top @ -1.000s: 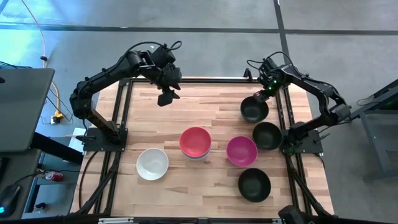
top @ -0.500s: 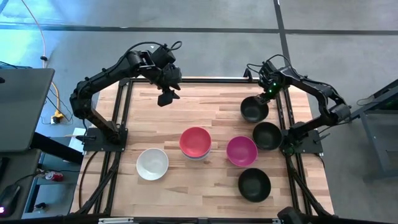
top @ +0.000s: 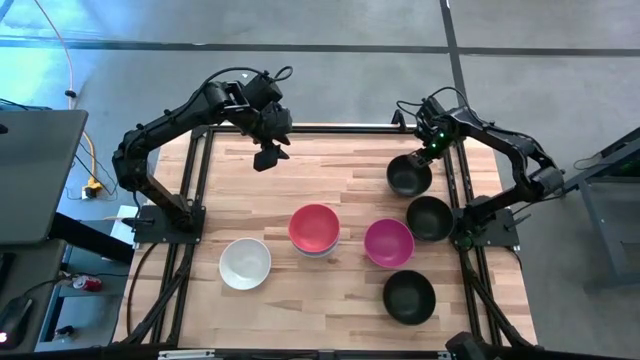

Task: Nest bowls inside each other
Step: Stack the top black bowl on top of the red bowl

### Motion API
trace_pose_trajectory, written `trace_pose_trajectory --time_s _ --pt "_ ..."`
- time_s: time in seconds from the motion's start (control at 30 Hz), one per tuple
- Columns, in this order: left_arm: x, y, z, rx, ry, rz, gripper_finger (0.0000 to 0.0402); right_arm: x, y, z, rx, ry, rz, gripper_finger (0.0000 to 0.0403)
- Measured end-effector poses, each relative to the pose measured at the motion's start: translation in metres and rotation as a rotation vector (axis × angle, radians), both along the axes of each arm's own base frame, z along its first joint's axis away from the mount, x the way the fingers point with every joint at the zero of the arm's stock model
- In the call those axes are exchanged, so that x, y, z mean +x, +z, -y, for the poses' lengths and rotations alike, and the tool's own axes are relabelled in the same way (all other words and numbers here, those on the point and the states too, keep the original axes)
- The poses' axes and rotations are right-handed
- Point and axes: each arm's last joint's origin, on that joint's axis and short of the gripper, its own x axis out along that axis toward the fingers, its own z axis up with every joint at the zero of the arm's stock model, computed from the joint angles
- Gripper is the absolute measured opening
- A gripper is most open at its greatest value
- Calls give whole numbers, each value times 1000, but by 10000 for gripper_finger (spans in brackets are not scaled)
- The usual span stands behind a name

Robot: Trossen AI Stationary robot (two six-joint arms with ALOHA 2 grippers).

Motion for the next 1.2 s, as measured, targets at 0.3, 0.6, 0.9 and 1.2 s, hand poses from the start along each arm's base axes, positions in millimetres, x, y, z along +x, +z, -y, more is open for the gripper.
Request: trace_pose_trajectory --time_s 0.3,0.6,0.9,1.2 --pt "-1 -1 1 -10 5 -10 200 -4 -18 -8 36 3 -23 121" --pt "-1 0 0 -9 4 -8 200 -1 -11 -3 0 8 3 94" --pt "0 0 0 -6 3 -5 200 -1 -9 -2 -1 18 6 52" --pt "-1 0 0 -7 4 -7 200 0 -9 0 -34 4 -2 4"
